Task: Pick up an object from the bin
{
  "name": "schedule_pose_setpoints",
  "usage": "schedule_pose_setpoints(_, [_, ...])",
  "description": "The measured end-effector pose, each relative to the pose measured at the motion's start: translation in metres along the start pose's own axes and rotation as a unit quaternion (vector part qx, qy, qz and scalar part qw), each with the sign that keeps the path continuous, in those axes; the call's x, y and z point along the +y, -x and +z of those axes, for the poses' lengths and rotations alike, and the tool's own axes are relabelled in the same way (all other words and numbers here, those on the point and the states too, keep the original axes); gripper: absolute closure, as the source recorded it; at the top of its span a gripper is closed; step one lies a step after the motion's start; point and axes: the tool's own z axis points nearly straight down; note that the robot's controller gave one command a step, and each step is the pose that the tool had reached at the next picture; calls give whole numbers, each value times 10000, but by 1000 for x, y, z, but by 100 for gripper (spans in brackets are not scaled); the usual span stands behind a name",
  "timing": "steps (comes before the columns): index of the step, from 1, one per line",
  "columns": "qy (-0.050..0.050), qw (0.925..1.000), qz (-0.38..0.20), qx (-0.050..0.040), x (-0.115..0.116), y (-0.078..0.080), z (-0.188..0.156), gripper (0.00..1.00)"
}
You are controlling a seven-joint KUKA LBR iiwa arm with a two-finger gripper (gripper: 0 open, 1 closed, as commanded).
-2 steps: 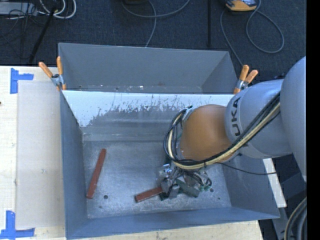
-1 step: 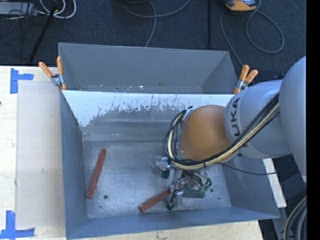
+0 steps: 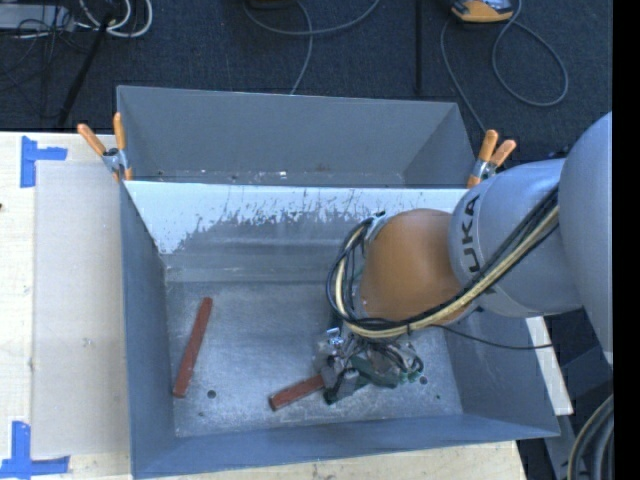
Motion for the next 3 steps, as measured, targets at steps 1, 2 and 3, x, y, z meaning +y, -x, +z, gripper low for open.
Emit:
schedule_pose_setpoints(1, [-6, 10000, 8, -9, -1, 0, 2, 0])
schedule_pose_setpoints(2, [-4, 10000, 11, -2, 0, -1, 2, 100])
schedule_pose_setpoints(3, [-14, 9999, 127, -46, 7, 10, -138, 100])
